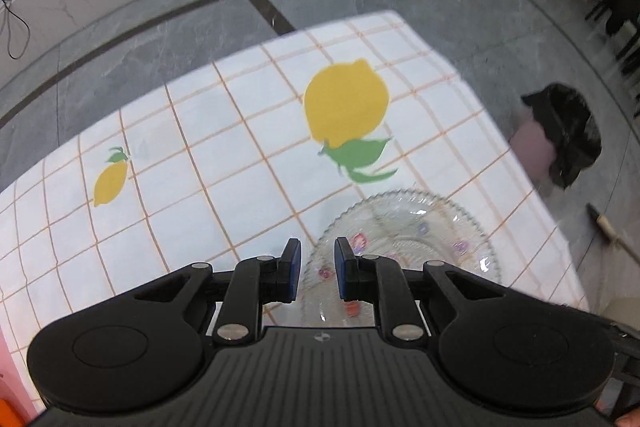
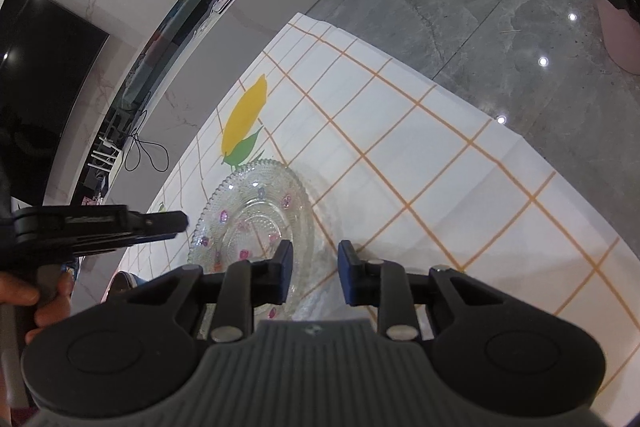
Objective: Organize plates and bowls
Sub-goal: 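Lower the held plates onto the small glass plate with the left tool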
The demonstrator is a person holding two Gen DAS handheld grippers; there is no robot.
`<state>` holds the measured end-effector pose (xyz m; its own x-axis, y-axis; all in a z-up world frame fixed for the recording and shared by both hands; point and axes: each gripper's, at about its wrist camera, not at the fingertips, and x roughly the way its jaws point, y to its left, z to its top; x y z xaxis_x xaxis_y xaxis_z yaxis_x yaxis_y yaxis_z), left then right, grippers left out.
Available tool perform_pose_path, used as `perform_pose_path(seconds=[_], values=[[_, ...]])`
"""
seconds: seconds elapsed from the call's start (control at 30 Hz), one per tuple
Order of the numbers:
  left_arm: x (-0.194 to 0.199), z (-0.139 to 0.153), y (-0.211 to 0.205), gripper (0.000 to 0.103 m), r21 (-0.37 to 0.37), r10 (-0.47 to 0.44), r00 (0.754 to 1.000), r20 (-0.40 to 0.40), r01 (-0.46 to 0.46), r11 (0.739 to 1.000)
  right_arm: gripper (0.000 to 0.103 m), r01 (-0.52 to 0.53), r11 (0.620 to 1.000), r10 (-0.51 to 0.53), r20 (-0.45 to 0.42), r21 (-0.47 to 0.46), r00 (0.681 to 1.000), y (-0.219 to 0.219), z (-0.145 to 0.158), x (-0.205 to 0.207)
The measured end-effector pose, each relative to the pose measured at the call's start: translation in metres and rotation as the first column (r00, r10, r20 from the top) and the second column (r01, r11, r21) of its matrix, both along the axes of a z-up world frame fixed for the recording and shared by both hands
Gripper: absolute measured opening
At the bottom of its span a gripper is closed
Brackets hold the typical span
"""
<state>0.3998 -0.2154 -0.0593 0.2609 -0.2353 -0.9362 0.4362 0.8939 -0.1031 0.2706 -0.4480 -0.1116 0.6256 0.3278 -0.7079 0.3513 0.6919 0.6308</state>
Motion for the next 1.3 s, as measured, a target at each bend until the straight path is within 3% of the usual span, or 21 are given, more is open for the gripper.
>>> perform_pose_path(seconds=[0.1, 0.3, 0.53, 0.7, 0.9, 1.0, 1.3], values=[[0.005, -0.008, -0.001, 0.019, 0.036, -0.018, 0.999, -0.032, 0.019, 0.999, 0.018, 0.002, 1.000, -0.002, -0.003, 0.013, 1.000, 0.000, -0.002, 0.000], [0.006, -0.016, -0.004, 0.019, 0.040, -0.032, 0.995, -0.093, 0.036, 0.999, 0.003, 0.012, 0.999, -0.011, -0.009, 0.050, 1.000, 0.002, -0.007, -0.001], [0.000, -0.017, -0.008, 0.016, 0.013, -0.055, 0.993, -0.104, 0.057, 0.998, 0.003, 0.036, 0.999, -0.037, -0.012, -0.013, 0.999, -0.002, 0.000, -0.003], [0.002, -0.019, -0.009, 0.022, 0.014, -0.064, 0.989, -0.130, 0.066, 0.998, 0.011, 0.037, 0.999, -0.036, -0.030, 0.028, 0.999, -0.009, -0.003, -0.004], [0.001, -0.023, -0.006, 0.026, -0.022, -0.063, 0.987, -0.148, 0.061, 0.998, 0.012, 0.030, 0.998, -0.027, -0.037, 0.063, 0.999, -0.002, -0.007, -0.003], [0.000, -0.022, -0.004, 0.024, -0.027, -0.058, 0.989, -0.135, 0.054, 0.998, 0.006, 0.034, 0.999, -0.032, -0.042, 0.031, 0.999, 0.002, -0.004, -0.002], [-0.001, -0.012, 0.001, 0.014, -0.062, -0.017, 0.997, -0.079, 0.012, 0.998, 0.006, 0.048, 0.998, -0.047, -0.036, 0.034, 0.998, 0.001, 0.000, -0.002]])
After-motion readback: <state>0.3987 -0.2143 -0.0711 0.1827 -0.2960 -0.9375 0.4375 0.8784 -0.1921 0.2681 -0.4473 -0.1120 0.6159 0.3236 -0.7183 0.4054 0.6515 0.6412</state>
